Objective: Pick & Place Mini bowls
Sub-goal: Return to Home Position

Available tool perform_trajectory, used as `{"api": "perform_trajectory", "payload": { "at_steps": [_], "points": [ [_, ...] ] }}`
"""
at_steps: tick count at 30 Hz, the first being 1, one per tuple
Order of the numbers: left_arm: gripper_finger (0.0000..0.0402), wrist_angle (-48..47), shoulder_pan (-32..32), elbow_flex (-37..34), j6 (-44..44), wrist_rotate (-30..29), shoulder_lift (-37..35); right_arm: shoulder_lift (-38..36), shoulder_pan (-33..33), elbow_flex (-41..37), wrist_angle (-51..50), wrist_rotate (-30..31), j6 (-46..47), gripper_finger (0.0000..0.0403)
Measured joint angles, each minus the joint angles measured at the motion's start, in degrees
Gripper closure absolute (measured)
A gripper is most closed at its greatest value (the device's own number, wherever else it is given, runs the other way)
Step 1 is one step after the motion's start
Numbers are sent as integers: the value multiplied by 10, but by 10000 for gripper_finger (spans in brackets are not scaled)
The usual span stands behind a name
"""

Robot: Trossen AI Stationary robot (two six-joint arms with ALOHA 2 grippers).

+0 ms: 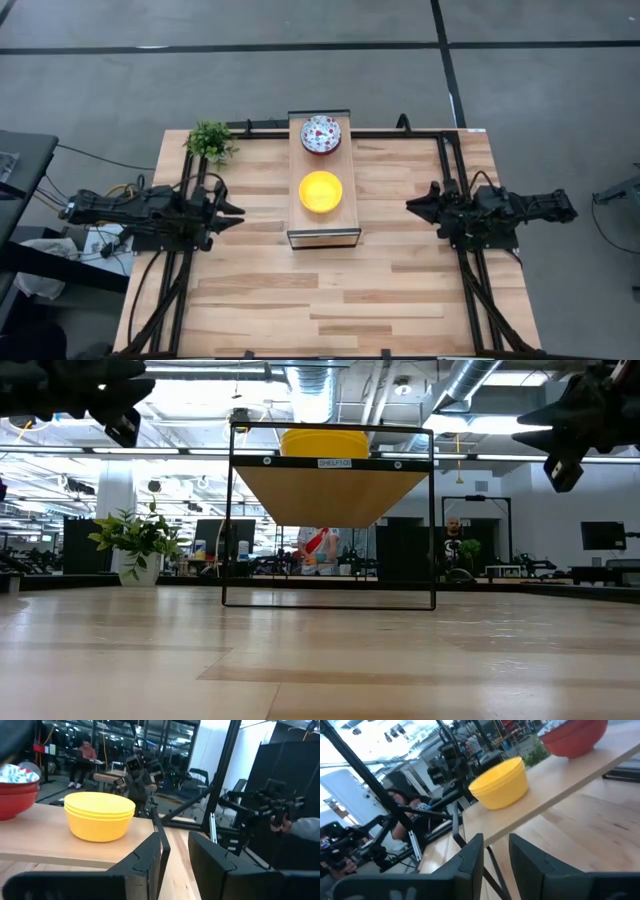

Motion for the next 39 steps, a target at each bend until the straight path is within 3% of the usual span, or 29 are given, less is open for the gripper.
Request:
{"api": "perform_trajectory", "payload": {
  "at_steps": [13,20,24,34,39],
  "points": [
    [302,-7,3,-54,-7,1,-27,0,0,0,-30,9,-53,322],
    [302,9,3,-66,-5,-1,-27,1,0,0,0,97,-139,322],
    [302,16,3,-75,-4,-1,-27,1,0,0,3,118,-163,322],
    [302,19,3,-77,11,-2,-27,1,0,-7,10,70,-191,322],
    [302,21,3,-77,11,-4,-27,0,0,-86,140,47,-227,322]
  ]
}}
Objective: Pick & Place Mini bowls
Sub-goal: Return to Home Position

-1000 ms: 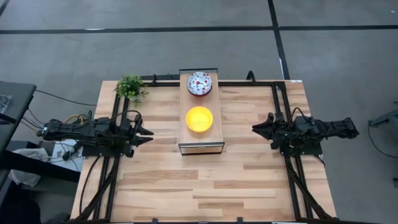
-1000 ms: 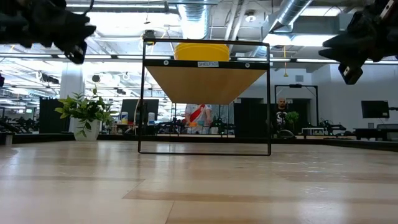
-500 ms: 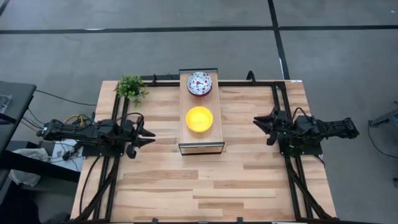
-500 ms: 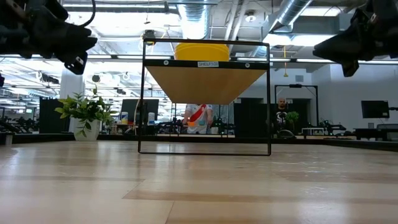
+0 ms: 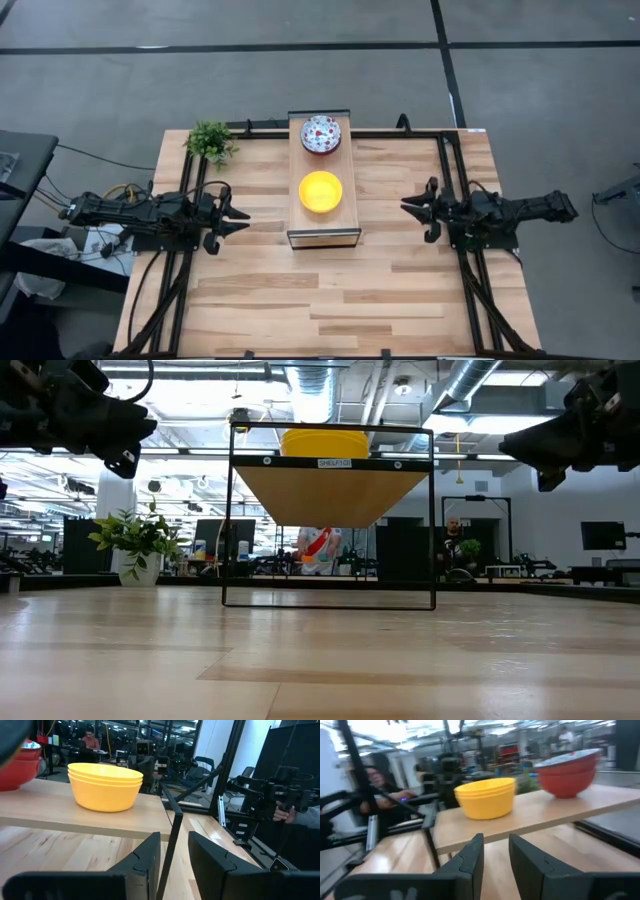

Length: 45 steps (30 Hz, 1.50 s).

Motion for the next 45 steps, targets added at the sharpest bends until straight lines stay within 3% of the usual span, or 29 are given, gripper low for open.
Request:
{"api": "perform_trajectory", "payload": {
  "at_steps": [5,45],
  "points": [
    [302,0,0,0,-2,0,0,11,0,3,-8,-48,-21,322],
    [302,0,0,0,-2,0,0,14,0,4,-16,-51,20,322]
  ]
}}
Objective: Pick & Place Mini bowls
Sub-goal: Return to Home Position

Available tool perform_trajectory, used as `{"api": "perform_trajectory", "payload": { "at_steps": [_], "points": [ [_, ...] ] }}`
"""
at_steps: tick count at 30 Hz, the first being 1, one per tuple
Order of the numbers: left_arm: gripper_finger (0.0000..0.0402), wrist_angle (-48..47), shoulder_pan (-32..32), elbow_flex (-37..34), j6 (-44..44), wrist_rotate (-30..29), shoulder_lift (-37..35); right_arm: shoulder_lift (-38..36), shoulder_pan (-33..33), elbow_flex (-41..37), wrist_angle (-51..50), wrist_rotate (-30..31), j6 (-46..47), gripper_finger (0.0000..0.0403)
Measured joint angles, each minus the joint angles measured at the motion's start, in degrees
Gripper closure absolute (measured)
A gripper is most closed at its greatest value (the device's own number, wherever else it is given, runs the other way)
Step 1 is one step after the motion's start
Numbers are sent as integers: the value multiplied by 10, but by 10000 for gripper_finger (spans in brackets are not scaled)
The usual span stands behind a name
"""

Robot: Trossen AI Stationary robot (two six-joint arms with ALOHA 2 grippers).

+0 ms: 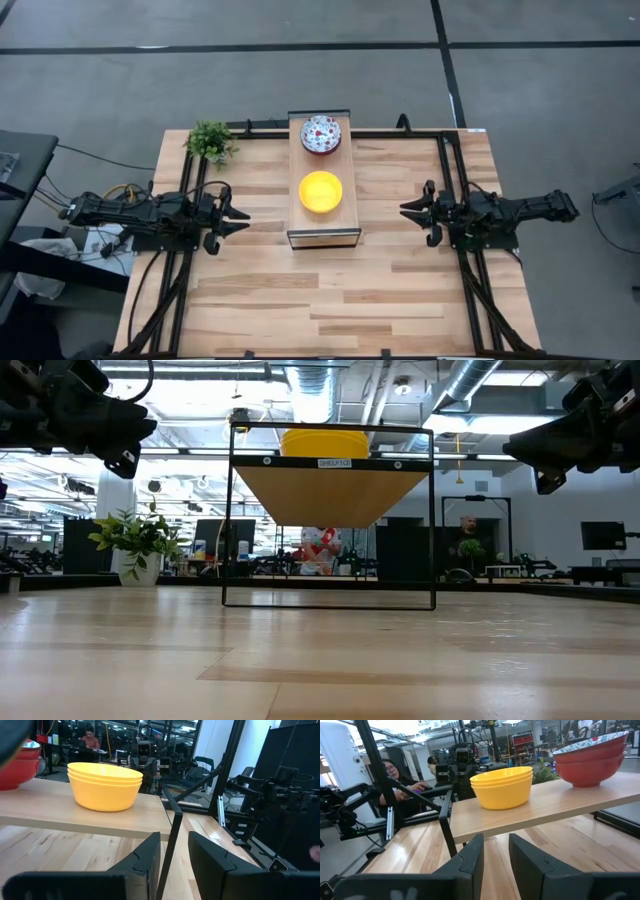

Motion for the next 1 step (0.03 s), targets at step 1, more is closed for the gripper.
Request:
{"api": "perform_trajectory", "payload": {
  "at_steps": [1],
  "points": [
    [302,0,0,0,0,0,0,0,0,0,0,0,0,322]
  ]
}}
